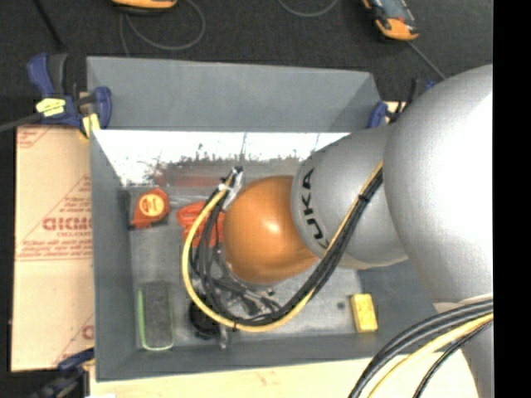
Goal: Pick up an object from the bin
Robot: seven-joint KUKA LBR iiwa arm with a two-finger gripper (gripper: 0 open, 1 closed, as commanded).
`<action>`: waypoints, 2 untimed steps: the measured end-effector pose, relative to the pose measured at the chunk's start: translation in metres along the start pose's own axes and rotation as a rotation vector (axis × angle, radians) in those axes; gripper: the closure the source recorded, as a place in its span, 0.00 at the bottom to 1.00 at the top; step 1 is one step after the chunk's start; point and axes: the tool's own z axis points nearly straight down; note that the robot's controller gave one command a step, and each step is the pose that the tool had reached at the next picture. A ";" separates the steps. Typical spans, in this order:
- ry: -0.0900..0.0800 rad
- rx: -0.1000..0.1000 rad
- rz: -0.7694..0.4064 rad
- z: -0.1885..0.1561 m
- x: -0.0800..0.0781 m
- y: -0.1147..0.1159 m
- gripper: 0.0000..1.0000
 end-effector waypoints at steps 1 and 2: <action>0.009 -0.001 0.001 -0.009 0.001 0.000 1.00; 0.010 -0.001 0.002 -0.018 0.001 0.000 1.00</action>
Offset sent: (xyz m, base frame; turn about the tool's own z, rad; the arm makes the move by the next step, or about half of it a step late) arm 0.0000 0.0002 0.0350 0.0000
